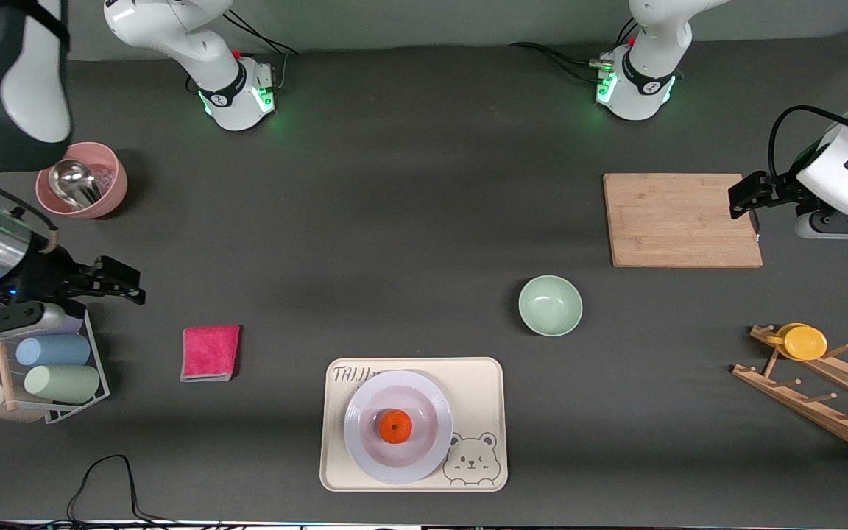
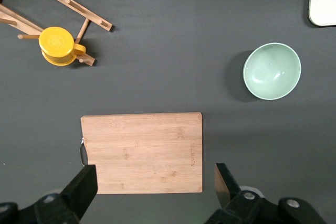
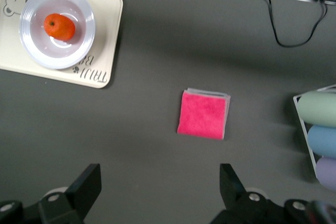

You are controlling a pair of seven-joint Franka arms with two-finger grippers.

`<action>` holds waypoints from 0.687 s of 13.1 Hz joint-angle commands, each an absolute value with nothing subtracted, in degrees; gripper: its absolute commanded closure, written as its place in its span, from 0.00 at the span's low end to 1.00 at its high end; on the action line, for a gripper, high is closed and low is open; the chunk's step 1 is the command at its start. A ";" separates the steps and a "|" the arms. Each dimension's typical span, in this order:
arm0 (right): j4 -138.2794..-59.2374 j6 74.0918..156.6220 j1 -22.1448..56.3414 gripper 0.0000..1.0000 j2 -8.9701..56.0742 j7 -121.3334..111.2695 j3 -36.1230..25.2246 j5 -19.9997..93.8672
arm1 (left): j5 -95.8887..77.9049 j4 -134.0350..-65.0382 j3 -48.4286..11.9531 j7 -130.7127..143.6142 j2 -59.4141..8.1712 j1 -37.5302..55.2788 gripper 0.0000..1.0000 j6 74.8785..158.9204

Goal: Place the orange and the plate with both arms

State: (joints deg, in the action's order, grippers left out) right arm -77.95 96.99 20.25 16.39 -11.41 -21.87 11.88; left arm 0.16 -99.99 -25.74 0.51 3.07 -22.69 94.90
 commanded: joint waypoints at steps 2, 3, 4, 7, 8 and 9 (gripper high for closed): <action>-77.42 90.63 4.25 0.00 11.70 -12.13 -3.91 3.18 | -0.79 -100.20 -25.58 -0.44 3.69 -22.94 0.00 94.92; -79.52 90.53 1.87 0.00 10.65 -11.08 -1.34 2.56 | -0.70 -100.20 -25.58 -0.44 3.69 -22.94 0.00 94.92; -81.98 91.14 0.11 0.00 9.16 -10.29 1.29 2.46 | -0.70 -100.20 -25.58 -0.35 3.69 -22.94 0.00 94.92; -89.09 95.86 -4.56 0.00 6.25 -8.36 7.62 2.55 | -0.70 -100.11 -25.23 -0.35 3.60 -22.94 0.00 94.92; -91.64 97.98 -6.31 0.00 5.11 -6.35 10.34 2.55 | -0.79 -100.11 -25.22 -0.44 3.60 -22.94 0.00 94.92; -93.67 99.13 -7.11 0.00 4.40 -6.07 11.94 2.55 | -0.70 -100.11 -25.22 -0.35 3.60 -22.85 0.00 95.01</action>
State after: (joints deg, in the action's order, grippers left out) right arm -86.93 95.59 -4.72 8.41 -8.85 7.89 4.14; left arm 0.16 -99.99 -25.47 0.51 3.06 -22.72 94.94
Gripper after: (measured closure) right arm 0.000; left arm 0.000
